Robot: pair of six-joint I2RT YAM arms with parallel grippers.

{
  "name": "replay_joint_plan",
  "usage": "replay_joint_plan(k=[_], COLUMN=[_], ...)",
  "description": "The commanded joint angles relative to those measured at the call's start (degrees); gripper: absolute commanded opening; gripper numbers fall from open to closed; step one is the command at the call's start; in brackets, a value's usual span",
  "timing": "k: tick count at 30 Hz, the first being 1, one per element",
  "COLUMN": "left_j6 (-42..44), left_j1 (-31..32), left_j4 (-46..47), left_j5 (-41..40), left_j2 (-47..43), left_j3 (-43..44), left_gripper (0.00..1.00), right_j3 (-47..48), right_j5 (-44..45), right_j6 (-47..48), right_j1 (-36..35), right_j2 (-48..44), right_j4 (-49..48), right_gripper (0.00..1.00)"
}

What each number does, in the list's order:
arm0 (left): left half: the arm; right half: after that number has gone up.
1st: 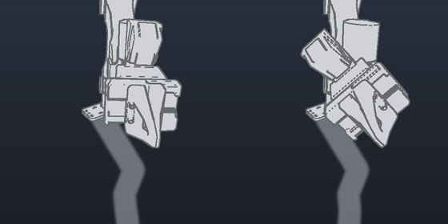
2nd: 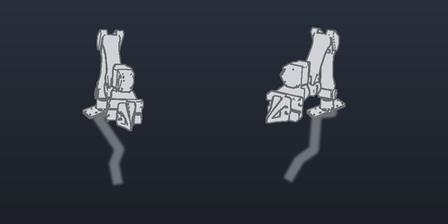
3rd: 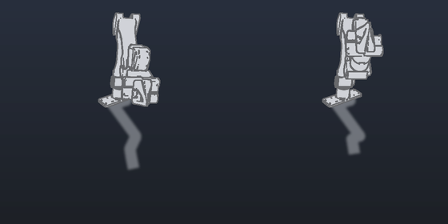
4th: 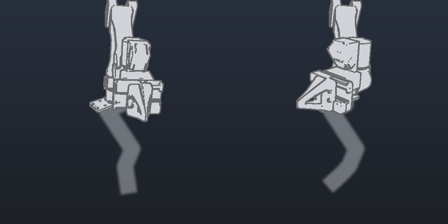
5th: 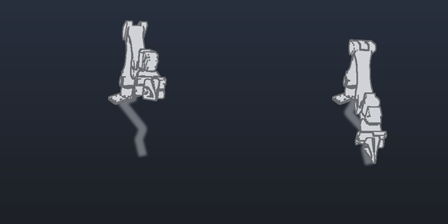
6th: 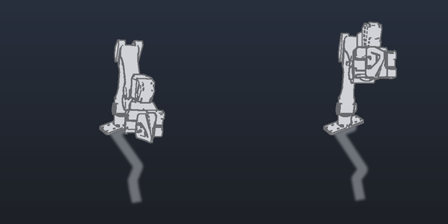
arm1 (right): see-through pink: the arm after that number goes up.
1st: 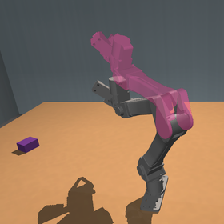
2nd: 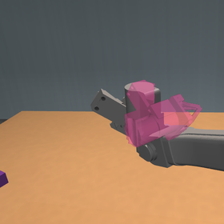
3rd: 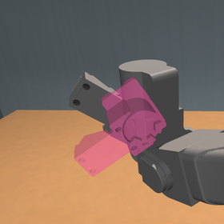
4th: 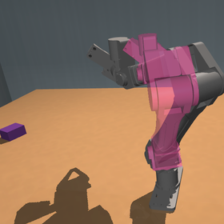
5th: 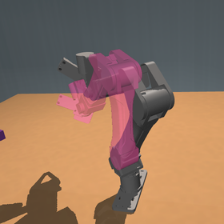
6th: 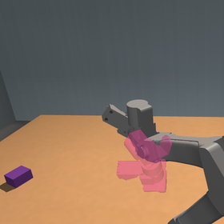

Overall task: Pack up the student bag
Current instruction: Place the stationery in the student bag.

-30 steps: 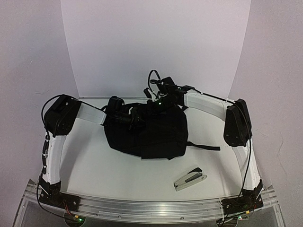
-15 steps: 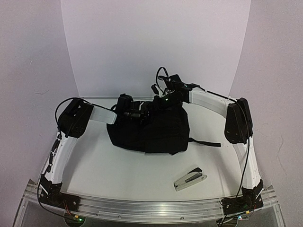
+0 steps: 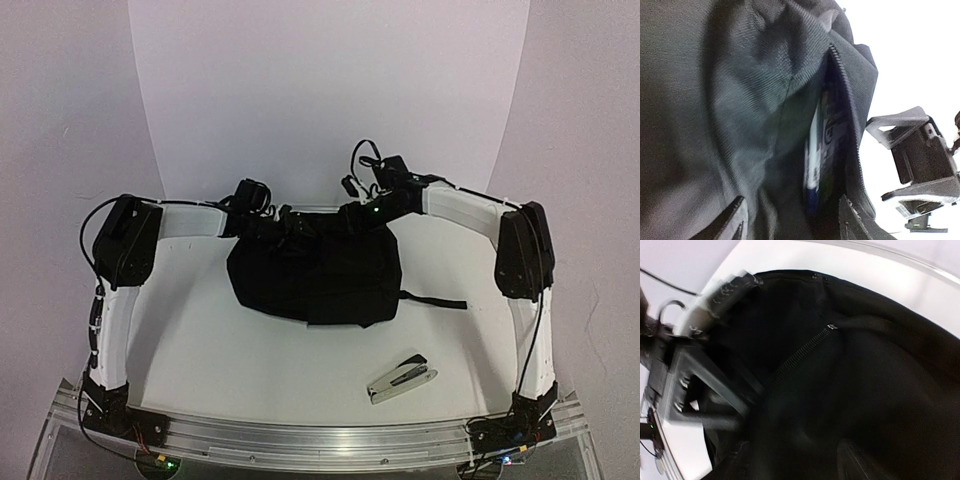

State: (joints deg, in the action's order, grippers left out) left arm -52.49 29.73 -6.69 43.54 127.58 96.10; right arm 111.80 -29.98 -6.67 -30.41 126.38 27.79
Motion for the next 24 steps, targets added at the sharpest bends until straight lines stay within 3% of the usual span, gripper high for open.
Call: replay_joint_plan(k=[1, 8, 11, 18, 24], left_j6=[9.7, 13.31, 13.63, 11.89, 11.11], left_j1=[-0.9, -1.26, -1.26, -1.23, -1.26], left_j4=[-18.81, -27.1, -27.99, -28.01, -28.34], left_j5=[-8.45, -12.45, -13.63, -14.59, -14.16], left_j2=[-8.55, -15.43, -18.25, -21.37, -21.24], left_j3=[2.91, 0.16, -1.68, -4.91, -4.63], left_gripper=[0.69, 0.89, 0.99, 1.0, 1.0], right_j3=[-3.06, -16.14, -24.33, -44.88, -55.62], right_j5=[0.71, -0.33, -2.63, -2.16, 0.57], right_j6=[7.6, 30.25, 45.61, 73.32, 80.66], right_j1=[0.33, 0.61, 0.55, -0.55, -5.3], right_j2=[-11.42, -26.21, -32.74, -44.12, -46.6], right_j4=[1.9, 12.18, 18.24, 25.84, 23.74], right_gripper=[0.81, 0.97, 0.98, 0.98, 0.98])
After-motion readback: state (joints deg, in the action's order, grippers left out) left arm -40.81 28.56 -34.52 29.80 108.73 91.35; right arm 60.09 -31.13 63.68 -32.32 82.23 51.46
